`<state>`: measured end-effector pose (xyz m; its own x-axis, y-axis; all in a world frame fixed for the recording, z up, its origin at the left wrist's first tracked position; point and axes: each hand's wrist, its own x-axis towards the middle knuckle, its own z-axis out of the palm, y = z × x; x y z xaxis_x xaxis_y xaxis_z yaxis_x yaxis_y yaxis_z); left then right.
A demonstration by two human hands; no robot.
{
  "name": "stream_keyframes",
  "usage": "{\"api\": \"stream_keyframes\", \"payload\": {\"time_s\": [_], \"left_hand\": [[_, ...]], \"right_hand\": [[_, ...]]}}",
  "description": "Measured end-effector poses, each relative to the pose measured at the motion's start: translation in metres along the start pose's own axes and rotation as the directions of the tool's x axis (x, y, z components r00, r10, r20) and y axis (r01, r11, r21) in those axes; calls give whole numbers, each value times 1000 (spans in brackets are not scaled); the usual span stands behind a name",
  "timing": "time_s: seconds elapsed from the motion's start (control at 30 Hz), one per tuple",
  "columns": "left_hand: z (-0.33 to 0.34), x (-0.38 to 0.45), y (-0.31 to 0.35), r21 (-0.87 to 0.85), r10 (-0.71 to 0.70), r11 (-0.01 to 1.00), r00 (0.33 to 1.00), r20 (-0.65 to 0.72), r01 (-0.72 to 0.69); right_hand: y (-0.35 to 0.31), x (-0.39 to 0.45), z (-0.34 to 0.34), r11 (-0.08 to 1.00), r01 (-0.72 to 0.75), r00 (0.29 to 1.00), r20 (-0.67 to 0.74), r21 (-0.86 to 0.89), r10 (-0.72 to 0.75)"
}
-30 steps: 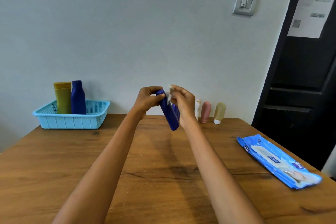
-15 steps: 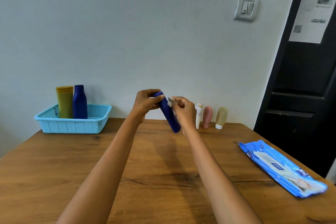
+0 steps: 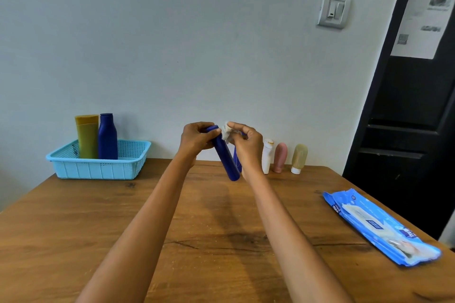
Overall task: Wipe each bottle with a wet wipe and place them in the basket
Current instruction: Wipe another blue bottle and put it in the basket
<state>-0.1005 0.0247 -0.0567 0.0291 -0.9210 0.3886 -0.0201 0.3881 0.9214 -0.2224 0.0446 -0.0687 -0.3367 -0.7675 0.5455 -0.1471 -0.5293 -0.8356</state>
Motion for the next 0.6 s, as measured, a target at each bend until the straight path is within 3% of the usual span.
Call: {"api": "stream_keyframes", "payload": {"time_s": [0.13, 0.27, 0.4, 0.5, 0.6], "left_hand": [[1, 2, 1, -25, -11, 1000, 1000, -27, 10], [-5, 7, -1, -122, -63, 991, 989, -131, 47], [-15, 7, -3, -196, -127, 976, 979, -156, 95], [-15, 3, -1, -165, -110, 982, 989, -98, 93], [-8, -1, 2, -97, -64, 993, 996, 60, 69]], "right_hand": [[-3, -2, 0, 996, 0, 996, 84, -90, 8], [0, -10, -3, 945, 119, 981, 184, -304, -64], [15, -10, -10, 916, 2, 987, 147, -402, 62], [27, -8, -16, 886, -111, 979, 105, -450, 176], [25, -3, -14, 908, -155, 980, 53, -390, 190]]}}
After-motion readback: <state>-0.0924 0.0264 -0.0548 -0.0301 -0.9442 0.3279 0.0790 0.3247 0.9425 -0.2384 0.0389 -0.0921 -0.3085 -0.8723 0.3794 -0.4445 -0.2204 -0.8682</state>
